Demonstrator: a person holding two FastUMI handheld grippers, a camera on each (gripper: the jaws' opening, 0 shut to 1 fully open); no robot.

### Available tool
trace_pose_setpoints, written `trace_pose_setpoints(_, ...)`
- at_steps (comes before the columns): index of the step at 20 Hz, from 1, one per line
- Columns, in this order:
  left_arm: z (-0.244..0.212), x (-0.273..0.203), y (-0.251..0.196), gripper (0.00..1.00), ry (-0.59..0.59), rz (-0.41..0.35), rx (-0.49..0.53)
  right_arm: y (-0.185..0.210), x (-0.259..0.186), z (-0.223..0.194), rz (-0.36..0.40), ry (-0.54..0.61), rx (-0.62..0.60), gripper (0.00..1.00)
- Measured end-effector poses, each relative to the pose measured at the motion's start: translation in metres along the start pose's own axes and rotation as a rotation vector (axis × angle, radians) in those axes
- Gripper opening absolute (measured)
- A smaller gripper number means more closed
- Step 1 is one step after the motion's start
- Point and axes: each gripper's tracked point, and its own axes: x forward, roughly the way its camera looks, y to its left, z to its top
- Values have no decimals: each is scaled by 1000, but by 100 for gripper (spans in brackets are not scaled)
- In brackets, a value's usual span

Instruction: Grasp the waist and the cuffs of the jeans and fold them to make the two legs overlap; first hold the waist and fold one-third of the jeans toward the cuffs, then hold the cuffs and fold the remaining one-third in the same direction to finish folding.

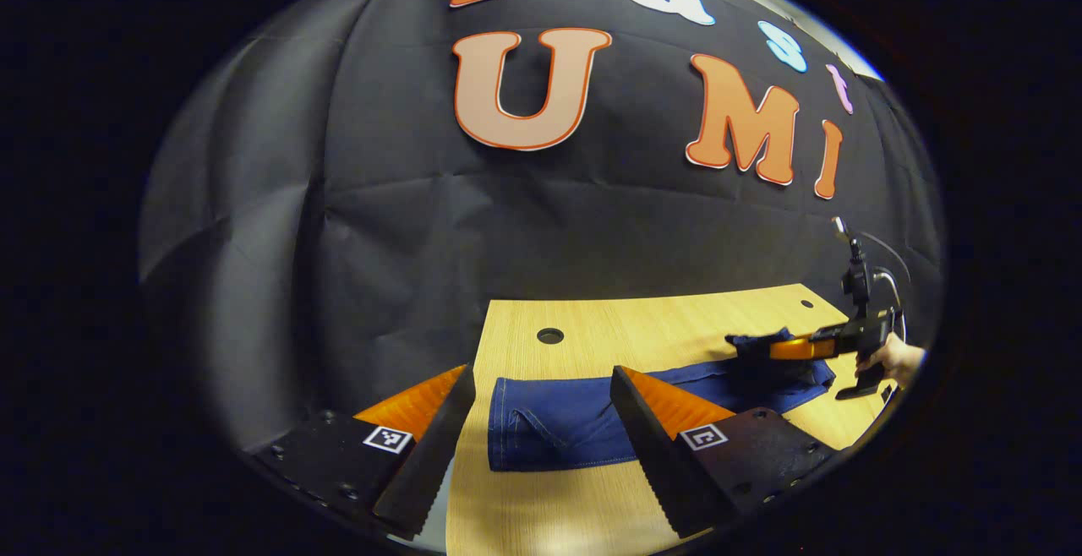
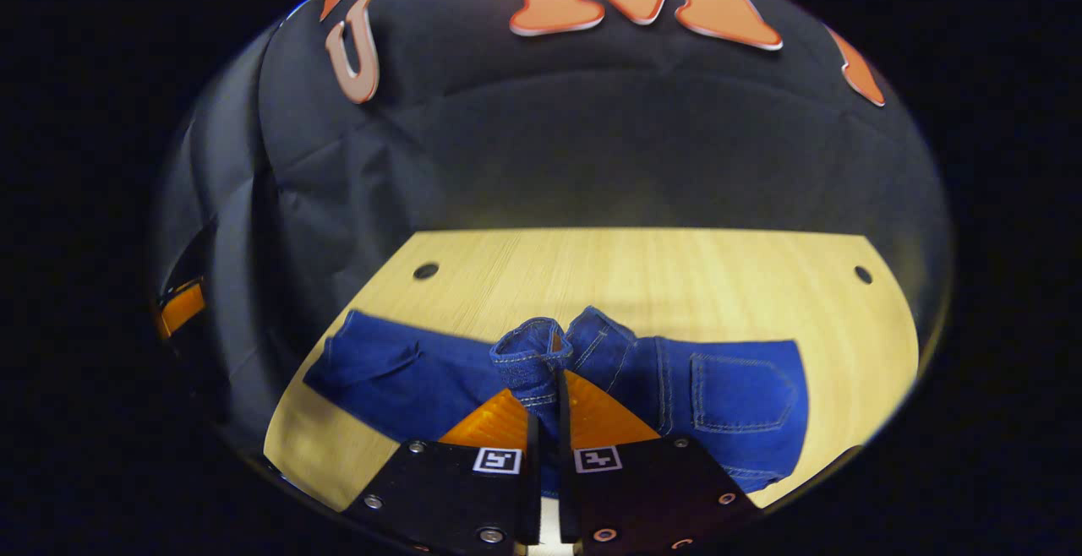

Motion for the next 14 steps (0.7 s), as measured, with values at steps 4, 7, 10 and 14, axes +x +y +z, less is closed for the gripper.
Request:
trace_pose_setpoints(4,-15,6,7,98,25,9,-72,-1,0,-5,7,92,-37,8)
trace_pose_setpoints(7,-25,12,14,98,46,17,-97,12,-4,-6,60,96,-21,5)
trace_pose_setpoints(10,-34,17,17,98,68,-1,-161,32,-11,-7,117,116,49,75)
trace_pose_setpoints(14,-61,30,28,98,126,-27,-321,25,-23,10,116,100,87,98)
